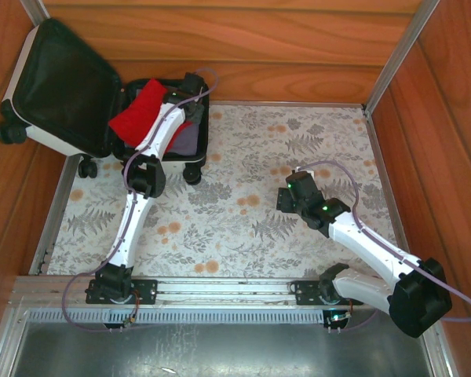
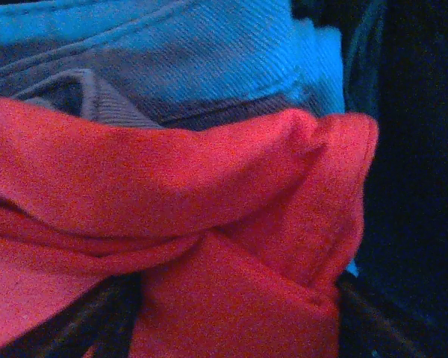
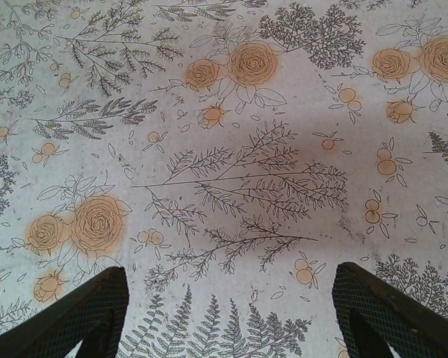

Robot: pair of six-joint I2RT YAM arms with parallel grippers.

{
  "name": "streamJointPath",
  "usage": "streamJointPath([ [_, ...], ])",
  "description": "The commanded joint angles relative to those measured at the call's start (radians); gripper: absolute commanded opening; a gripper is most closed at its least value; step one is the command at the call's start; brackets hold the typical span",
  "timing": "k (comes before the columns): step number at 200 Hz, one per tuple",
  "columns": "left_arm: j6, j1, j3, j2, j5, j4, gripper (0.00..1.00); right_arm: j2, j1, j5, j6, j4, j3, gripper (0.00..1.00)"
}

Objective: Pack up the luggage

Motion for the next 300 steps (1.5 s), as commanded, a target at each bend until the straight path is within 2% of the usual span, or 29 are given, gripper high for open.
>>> streamJointPath([
  [1,-0.051,-0.001,0.007,0.002,-0.009,0.026,0.57,0.012,-0.005,-0.008,0.000,-0.003,0.011,0.76],
  [27,-0.076,-0.001,-0.007,-0.031,0.007,0.038,0.49,0.033,-0.005,-0.016,0.011,0.004,0.010,0.76],
  [53,-0.080,0.000,-0.028,-0.057,0.014,0.060,0.32,0.042,-0.006,-0.022,0.016,0.012,0.006,0.76],
  [64,-0.080,0.001,-0.027,-0.060,0.013,0.062,0.28,0.042,-0.005,-0.020,0.015,0.012,0.005,0.76],
  [86,-0.093,0.003,-0.036,-0.074,0.014,0.064,0.24,0.039,-0.005,-0.016,0.012,0.008,0.003,0.76],
  [124,-0.130,0.008,-0.046,-0.100,0.027,0.068,0.24,0.037,-0.005,-0.015,0.010,0.006,-0.002,0.76],
  [135,-0.146,0.012,-0.045,-0.107,0.038,0.069,0.18,0.036,-0.006,-0.012,0.010,0.006,-0.003,0.76],
  [158,-0.211,0.027,-0.058,-0.130,0.070,0.071,0.00,0.034,-0.005,-0.008,0.007,0.005,-0.005,0.76],
  [218,-0.503,0.060,-0.171,-0.231,0.154,0.147,0.00,0.028,-0.004,0.002,-0.001,0.012,-0.019,0.76],
  [258,-0.694,0.060,-0.247,-0.255,0.120,0.244,0.00,0.002,-0.005,0.019,-0.019,0.008,-0.033,0.76],
  [300,-0.837,0.049,-0.224,-0.214,0.095,0.292,0.00,-0.047,-0.012,0.031,-0.041,0.006,-0.063,0.76],
])
